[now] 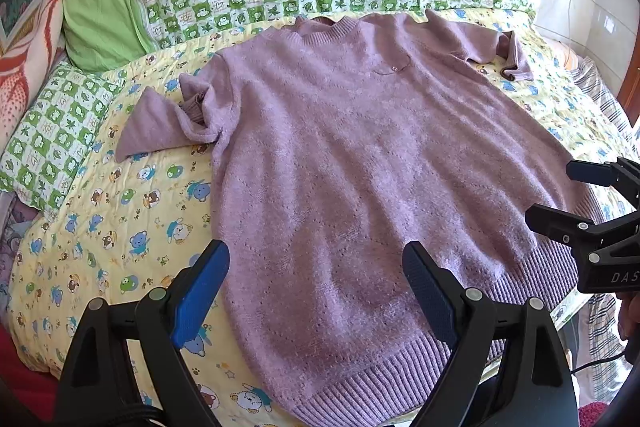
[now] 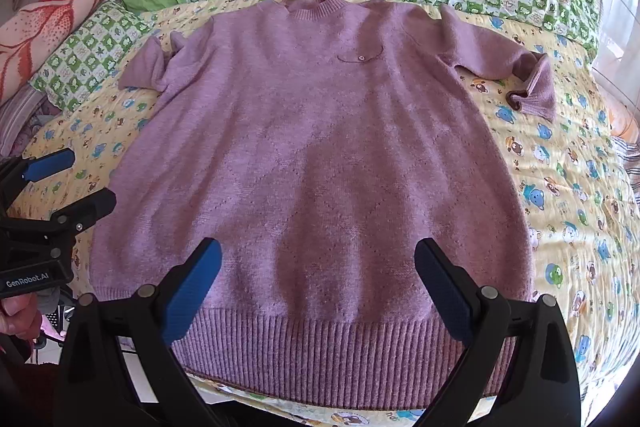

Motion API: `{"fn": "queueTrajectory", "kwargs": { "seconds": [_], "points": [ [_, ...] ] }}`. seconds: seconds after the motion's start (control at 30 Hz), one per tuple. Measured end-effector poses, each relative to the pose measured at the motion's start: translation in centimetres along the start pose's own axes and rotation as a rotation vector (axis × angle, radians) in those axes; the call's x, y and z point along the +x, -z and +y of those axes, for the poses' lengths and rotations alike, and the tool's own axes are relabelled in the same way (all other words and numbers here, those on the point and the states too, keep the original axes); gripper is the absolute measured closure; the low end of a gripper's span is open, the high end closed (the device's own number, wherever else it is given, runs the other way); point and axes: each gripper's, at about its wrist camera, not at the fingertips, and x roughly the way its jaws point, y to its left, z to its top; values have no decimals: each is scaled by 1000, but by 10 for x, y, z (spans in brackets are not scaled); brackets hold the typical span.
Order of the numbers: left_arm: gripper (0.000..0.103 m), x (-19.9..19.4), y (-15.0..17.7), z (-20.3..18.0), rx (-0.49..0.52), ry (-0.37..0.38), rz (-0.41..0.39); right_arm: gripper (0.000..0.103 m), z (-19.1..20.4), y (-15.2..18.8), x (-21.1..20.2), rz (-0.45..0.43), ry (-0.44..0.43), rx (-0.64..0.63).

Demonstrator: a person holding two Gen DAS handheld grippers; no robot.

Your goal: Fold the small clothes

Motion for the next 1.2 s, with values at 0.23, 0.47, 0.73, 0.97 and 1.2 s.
{"fn": "queueTrajectory", "kwargs": {
  "seconds": [0.23,0.47,0.73,0.97,1.2],
  "points": [
    [14,1,0,-1,3,7,4,6,-1,0,1,11,-11,11],
    [14,6,-3,2,-9,13,10,6,-4,2,3,-3,-4,9],
    [14,25,-16,17,-45,-9,36,6,-26,-5,10,23,-41,96],
    [14,50,-51,33,-81,-51,47,6,-93,-36,18,-7,51,188],
    [14,83,-95,36,-113,-67,56,6,-188,-88,34,-98,139,330]
  ]
}}
